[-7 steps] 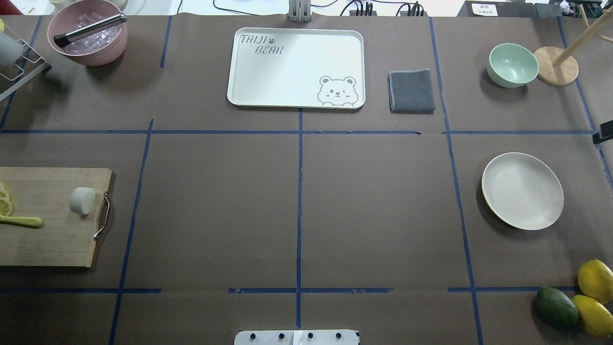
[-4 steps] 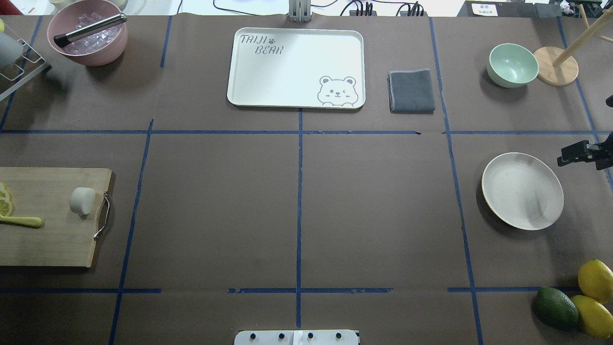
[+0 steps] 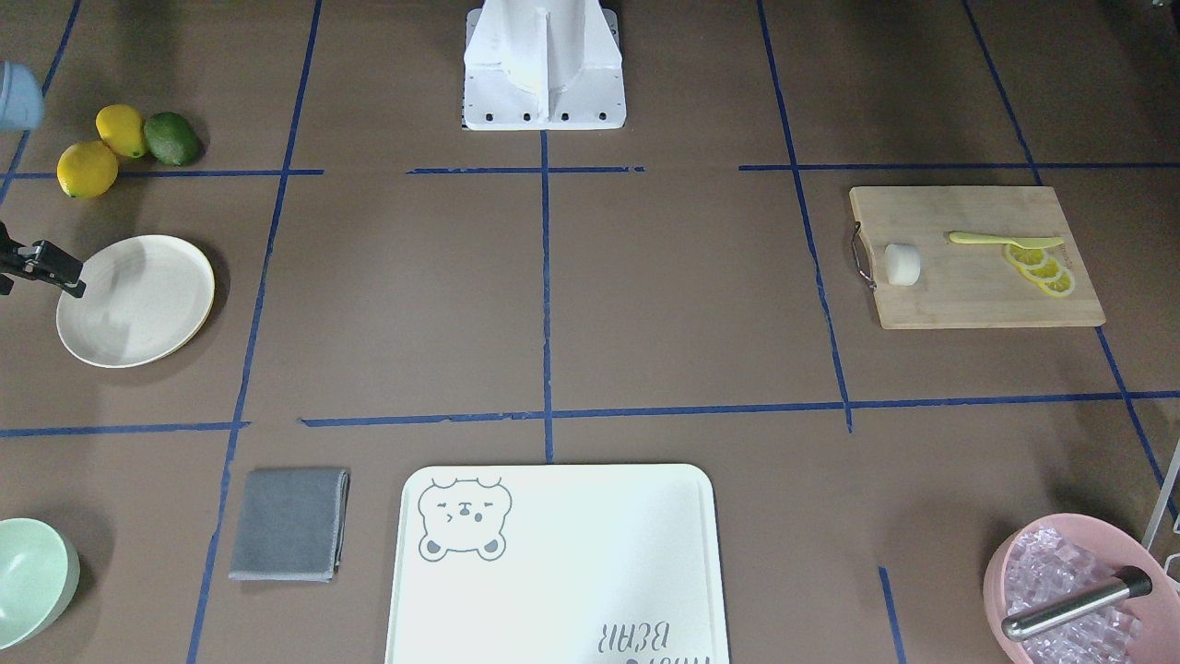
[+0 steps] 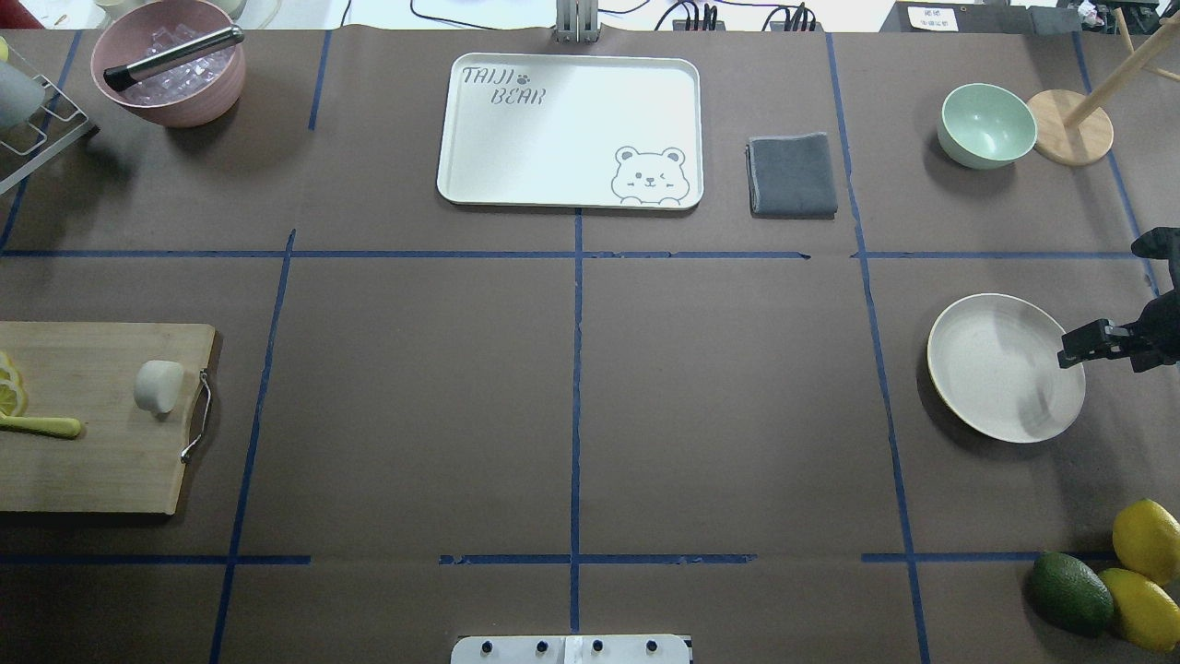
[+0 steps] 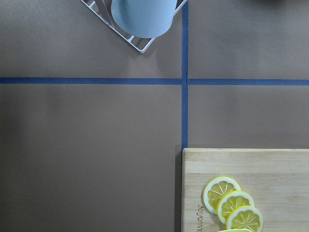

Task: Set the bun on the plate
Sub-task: 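Reach the right gripper to the white plate rim and grasp it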

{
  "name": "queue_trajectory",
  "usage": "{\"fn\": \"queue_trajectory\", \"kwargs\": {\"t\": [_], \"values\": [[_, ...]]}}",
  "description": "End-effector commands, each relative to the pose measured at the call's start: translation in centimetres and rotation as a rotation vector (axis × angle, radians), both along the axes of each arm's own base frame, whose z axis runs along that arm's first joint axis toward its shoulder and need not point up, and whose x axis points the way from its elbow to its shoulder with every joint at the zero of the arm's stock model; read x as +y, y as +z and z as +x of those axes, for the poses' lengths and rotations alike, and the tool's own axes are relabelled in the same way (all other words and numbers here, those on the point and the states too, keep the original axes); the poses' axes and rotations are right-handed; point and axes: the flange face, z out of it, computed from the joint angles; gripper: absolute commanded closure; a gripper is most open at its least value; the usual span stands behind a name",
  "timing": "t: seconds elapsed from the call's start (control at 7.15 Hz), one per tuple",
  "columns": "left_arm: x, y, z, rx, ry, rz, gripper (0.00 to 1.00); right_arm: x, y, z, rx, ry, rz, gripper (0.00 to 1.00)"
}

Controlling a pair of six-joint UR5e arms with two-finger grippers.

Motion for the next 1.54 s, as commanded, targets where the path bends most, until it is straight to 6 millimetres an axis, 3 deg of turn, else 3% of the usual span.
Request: {"fn": "queue_trajectory", "kwargs": {"t": [0.0, 0.56, 0.7, 0.98, 1.12, 1.26, 1.4], "values": [[0.0, 0.0, 0.0, 0.000, 0.000, 0.001, 0.00, 0.1, 1.0, -0.8, 0.010, -0.020, -0.014, 0.04], [-0.2, -0.2, 0.0, 0.000, 0.000, 0.006, 0.00, -0.2, 1.7, -1.6, 0.013, -0.032, -0.019, 0.07], [-0.2, -0.3, 0.0, 0.000, 0.000, 0.007, 0.00, -0.2, 1.8, -1.6, 0.013, -0.032, -0.020, 0.16], [-0.3, -0.7, -0.1, -0.002, -0.001, 0.015, 0.00, -0.2, 1.6, -1.6, 0.007, -0.033, -0.013, 0.62], [-0.3, -0.7, -0.1, -0.002, -0.001, 0.015, 0.00, -0.1, 1.1, -1.6, -0.029, -0.032, 0.036, 0.94], [-0.5, -1.0, -0.2, -0.007, -0.003, 0.022, 0.00, 0.1, 1.2, -1.4, -0.054, -0.027, 0.056, 1.00], [-0.6, -1.2, -0.4, -0.007, -0.006, 0.026, 0.00, 0.1, 0.6, -1.4, -0.067, -0.029, 0.061, 1.00]]}}
